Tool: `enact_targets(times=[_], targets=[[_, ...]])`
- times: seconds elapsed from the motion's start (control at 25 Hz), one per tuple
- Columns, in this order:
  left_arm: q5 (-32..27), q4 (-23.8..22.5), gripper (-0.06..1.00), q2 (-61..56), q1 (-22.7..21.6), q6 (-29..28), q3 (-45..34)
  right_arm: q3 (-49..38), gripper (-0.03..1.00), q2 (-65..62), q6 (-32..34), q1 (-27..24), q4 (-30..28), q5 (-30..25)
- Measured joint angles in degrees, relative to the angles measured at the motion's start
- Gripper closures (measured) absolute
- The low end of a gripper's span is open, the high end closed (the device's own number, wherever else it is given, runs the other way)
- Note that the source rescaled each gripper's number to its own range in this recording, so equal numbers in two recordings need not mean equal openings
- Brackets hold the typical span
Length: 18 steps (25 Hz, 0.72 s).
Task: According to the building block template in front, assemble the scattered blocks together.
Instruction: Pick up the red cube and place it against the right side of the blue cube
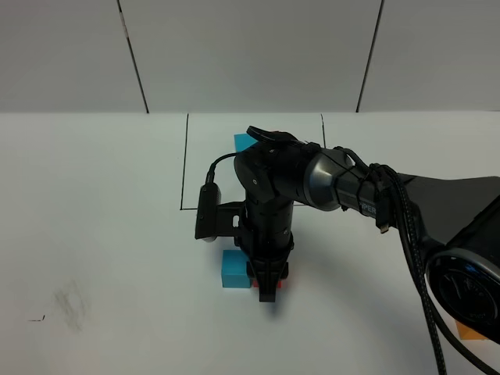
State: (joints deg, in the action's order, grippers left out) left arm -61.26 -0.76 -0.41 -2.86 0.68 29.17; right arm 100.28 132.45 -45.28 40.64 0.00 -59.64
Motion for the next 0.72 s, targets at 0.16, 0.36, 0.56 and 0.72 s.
enact_targets(times=[0.16, 0.36, 0.56, 0.72], targets=[[0.0, -0.19, 0.1, 0.0, 0.0, 0.0, 0.0, 0.06, 0.97, 0.0, 0.05, 0.0, 0.0, -0.4], [0.0, -0.83, 0.1, 0.0, 0.0, 0.0, 0.0, 0.06, 0.97, 0.0, 0.05, 0.0, 0.48, -0.57], [0.0, -1.06, 0.1, 0.0, 0.0, 0.0, 0.0, 0.06, 0.97, 0.0, 0.05, 0.0, 0.53, -0.59], [0.0, -1.06, 0.1, 0.0, 0.0, 0.0, 0.0, 0.06, 0.97, 0.0, 0.17, 0.18, 0.53, -0.06]])
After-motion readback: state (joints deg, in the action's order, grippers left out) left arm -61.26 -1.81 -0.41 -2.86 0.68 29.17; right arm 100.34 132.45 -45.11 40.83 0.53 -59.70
